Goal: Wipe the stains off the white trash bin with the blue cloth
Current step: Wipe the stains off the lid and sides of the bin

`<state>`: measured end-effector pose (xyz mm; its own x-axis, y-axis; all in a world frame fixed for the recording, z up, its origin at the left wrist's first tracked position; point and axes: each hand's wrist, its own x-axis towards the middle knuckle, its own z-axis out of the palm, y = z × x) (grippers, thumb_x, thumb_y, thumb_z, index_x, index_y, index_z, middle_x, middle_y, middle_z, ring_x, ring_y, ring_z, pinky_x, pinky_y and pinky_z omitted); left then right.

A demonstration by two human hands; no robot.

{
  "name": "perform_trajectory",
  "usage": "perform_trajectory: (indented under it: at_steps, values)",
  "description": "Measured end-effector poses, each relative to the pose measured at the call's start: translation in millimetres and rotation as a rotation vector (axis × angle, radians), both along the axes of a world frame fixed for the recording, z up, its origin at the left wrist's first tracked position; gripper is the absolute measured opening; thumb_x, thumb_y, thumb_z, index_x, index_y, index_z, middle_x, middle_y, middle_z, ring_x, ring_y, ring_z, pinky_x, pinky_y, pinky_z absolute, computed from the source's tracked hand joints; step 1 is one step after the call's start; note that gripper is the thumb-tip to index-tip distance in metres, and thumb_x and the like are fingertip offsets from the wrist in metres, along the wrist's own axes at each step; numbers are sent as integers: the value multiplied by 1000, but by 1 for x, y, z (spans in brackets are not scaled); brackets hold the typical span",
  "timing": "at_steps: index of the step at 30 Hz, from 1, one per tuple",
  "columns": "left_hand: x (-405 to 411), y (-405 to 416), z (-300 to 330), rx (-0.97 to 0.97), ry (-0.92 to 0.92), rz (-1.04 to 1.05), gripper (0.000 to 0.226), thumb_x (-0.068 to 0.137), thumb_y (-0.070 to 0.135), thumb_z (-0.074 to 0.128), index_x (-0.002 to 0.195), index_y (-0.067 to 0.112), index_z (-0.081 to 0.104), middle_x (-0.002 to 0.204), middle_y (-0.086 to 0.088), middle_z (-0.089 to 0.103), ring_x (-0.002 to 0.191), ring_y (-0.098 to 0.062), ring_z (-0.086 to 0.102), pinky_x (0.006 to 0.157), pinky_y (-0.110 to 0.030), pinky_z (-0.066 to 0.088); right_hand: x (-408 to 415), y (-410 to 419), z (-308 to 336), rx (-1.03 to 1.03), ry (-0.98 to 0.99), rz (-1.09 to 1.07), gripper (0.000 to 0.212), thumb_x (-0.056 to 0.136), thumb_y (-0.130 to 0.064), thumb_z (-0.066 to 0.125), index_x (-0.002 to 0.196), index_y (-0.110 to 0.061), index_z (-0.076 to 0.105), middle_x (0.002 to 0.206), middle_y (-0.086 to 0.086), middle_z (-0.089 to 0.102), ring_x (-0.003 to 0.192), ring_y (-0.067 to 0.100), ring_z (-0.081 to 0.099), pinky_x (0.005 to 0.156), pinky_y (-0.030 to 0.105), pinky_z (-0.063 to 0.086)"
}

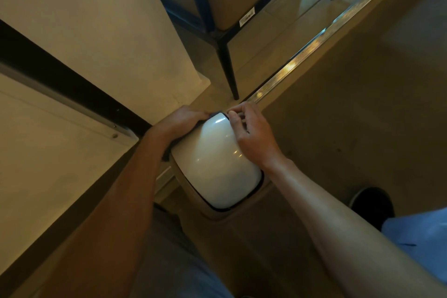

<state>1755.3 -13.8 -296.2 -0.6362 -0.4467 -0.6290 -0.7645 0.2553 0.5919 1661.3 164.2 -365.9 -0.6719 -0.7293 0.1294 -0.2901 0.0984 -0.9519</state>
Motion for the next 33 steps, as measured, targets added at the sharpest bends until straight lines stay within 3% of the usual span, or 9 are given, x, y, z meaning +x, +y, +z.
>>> perform_trajectory:
  at_steps: [4,12,15,19,22,27,30,33]
  values:
    - [-28,7,3,63,10,-59,25,101,43,54,104,40,79,98,5,79,88,-18,77,73,-34,61,-1,0,1,-13,-7,-6,16,103,-40,50,103,-28,59,103,-14,53,94,4,57,81,33,54]
    - [34,-4,-2,-60,-68,4,34,106,21,47,134,24,67,139,-3,64,123,-25,60,113,-49,43,1,-1,-2,-15,8,-1,17,103,-41,50,106,-27,59,109,-12,54,100,-3,56,78,21,50]
    - [11,3,3,-68,-42,-30,33,105,22,47,128,25,71,131,0,69,112,-19,65,104,-40,50,1,-2,-3,-17,8,5,15,103,-43,50,105,-29,57,108,-14,53,99,-3,56,76,20,48]
    - [-21,10,8,22,-37,-79,31,104,34,49,124,31,73,116,1,75,99,-18,74,93,-39,57,0,-2,-4,-27,-9,-2,10,102,-46,51,102,-37,56,106,-20,53,99,-4,58,74,13,44]
    - [-7,4,6,-7,-44,-65,30,104,32,51,125,29,72,116,-1,74,101,-20,73,98,-43,56,0,-2,-5,-18,-15,2,11,101,-48,51,103,-38,56,108,-20,53,101,-6,57,74,13,44]
    - [25,-6,-2,-66,-98,-89,35,106,24,47,137,29,63,141,0,62,124,-21,59,113,-48,43,0,-3,-5,-9,-10,-1,17,102,-45,51,104,-30,58,109,-14,54,100,-3,57,76,19,49]
    - [4,-1,1,-28,-65,-78,31,105,27,50,129,33,68,128,3,69,112,-18,67,105,-43,50,1,-2,-4,-8,-18,3,17,102,-45,51,103,-29,58,109,-12,54,99,-1,58,79,25,53]
    - [-15,4,0,0,-23,-136,28,104,33,50,121,38,71,115,8,73,101,-14,72,96,-38,55,0,-2,-3,-17,-15,-5,16,101,-45,51,102,-31,58,107,-14,55,97,-1,58,77,22,50]
